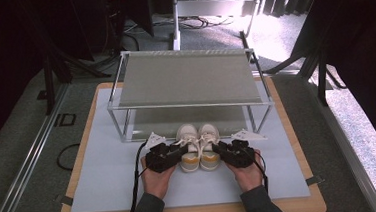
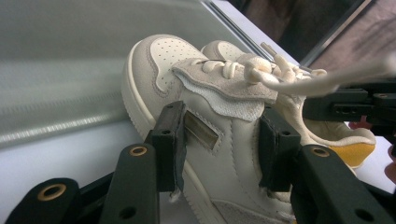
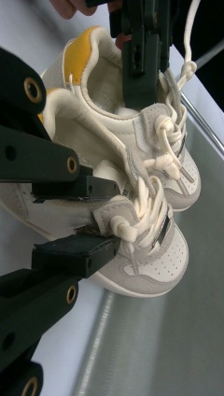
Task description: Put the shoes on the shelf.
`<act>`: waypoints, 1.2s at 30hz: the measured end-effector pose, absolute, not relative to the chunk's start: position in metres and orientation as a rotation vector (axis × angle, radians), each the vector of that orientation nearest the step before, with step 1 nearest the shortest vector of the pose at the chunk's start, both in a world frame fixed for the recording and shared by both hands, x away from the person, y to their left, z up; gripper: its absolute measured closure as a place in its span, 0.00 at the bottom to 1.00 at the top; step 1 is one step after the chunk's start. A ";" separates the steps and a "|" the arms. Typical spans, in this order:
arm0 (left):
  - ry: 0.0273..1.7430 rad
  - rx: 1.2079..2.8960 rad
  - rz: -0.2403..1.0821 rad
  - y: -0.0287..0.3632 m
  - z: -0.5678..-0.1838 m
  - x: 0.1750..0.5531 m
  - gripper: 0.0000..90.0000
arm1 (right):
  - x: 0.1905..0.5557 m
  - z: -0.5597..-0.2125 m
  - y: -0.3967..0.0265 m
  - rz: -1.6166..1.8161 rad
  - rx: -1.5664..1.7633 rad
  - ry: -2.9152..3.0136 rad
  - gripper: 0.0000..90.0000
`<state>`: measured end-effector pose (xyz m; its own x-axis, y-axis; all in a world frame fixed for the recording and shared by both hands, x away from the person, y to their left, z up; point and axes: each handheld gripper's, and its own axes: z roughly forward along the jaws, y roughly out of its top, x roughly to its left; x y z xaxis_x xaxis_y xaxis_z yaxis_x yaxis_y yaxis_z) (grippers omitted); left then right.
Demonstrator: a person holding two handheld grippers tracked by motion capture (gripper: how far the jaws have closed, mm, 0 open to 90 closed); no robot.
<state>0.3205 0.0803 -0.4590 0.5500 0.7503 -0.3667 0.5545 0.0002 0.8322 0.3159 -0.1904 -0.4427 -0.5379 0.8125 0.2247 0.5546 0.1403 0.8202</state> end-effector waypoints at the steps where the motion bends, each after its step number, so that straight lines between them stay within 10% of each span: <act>1: 1.112 1.666 0.228 0.080 -0.459 0.324 0.64 | 0.319 -0.442 -0.190 1.350 1.333 2.141 0.80; 36: 1.186 1.576 0.387 0.062 -0.467 0.387 0.65 | 0.388 -0.450 -0.184 1.351 1.409 2.044 0.80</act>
<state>0.3868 0.0625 -0.4675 0.4510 0.8337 -0.3187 0.4846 0.0711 0.8718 0.3884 -0.1842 -0.4503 -0.4660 0.8513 0.2410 0.5551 0.0692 0.8289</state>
